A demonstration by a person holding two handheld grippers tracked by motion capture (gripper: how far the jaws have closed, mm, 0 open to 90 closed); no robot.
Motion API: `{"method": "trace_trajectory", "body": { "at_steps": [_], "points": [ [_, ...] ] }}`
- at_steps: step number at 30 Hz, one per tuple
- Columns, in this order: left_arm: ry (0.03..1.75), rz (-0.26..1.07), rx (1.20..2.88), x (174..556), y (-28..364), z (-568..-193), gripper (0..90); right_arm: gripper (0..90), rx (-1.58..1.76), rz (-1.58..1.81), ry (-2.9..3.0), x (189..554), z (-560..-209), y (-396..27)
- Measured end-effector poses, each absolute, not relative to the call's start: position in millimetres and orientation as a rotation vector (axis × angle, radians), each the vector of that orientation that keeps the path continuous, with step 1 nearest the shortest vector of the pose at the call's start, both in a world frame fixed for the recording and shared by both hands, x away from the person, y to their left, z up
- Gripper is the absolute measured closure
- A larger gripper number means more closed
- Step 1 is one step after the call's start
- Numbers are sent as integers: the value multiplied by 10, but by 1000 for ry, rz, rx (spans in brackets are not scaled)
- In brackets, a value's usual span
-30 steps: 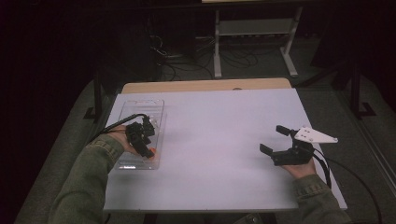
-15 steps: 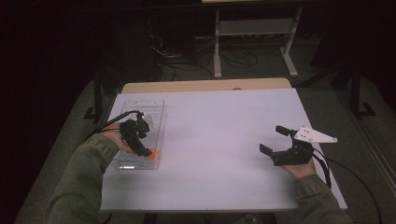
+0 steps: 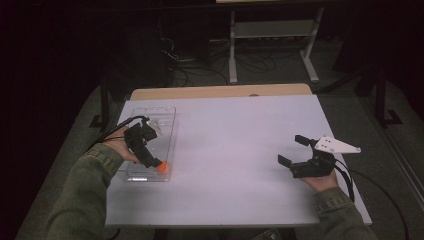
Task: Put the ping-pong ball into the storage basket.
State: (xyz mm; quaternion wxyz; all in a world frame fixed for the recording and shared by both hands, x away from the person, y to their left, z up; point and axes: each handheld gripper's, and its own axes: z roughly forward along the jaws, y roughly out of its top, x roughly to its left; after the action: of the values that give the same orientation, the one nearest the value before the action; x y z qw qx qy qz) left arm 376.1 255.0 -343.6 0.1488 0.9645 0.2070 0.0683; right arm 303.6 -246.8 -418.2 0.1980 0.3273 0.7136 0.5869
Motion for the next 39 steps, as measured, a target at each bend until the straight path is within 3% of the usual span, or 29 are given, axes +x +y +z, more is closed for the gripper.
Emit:
{"method": "trace_trajectory", "body": {
  "at_steps": [20, 39],
  "points": [
    [560, 250, 2600, 3584, 2694, -3162, 0, 0, 915, 1641, 1998, 3024, -4181, -2468],
    [603, 294, 2427, 3379, 2934, -3215, 0, 0, 915, 1637, 2001, 3018, -4181, -2465]
  ]
}}
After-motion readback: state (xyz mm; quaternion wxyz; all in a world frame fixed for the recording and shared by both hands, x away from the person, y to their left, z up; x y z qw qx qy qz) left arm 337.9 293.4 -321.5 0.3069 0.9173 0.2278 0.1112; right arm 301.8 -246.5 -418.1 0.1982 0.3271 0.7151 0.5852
